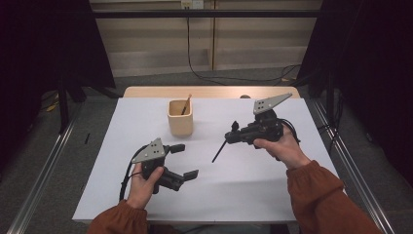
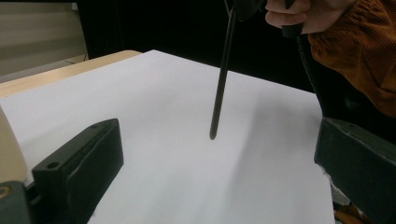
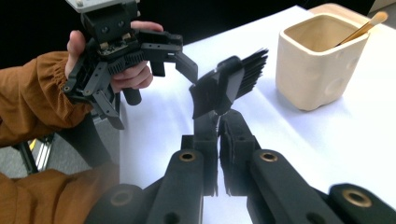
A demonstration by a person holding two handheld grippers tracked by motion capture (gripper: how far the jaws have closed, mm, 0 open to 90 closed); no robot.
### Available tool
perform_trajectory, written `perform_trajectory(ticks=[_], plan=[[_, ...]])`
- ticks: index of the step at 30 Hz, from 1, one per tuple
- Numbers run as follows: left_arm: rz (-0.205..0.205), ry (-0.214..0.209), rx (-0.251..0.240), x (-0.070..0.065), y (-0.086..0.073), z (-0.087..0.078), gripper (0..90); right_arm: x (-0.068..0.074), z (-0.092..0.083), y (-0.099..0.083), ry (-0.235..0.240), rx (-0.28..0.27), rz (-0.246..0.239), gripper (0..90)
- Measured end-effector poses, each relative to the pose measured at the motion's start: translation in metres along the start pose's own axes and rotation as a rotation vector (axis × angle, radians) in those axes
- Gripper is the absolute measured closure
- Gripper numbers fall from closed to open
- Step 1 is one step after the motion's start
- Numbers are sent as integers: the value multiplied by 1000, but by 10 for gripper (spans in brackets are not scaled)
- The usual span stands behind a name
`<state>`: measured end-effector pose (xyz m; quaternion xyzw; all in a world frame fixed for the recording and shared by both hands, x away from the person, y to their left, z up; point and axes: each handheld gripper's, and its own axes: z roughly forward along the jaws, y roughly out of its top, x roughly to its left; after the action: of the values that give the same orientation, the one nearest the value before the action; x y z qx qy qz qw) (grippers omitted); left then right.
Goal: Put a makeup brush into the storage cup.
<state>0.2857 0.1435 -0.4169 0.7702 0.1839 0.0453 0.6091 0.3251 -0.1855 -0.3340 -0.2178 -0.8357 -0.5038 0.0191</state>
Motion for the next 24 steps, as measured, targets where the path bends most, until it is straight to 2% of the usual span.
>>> perform_trajectory(ticks=[12, 18, 24], plan=[[14, -12, 12, -1, 0, 1, 14, 5, 9, 12, 24, 160, -26, 853], [11, -13, 13, -1, -1, 2, 12, 5, 15, 14, 12, 230, -42, 853], [9, -14, 21, -1, -1, 5, 11, 4, 21, 13, 11, 290, -38, 853]])
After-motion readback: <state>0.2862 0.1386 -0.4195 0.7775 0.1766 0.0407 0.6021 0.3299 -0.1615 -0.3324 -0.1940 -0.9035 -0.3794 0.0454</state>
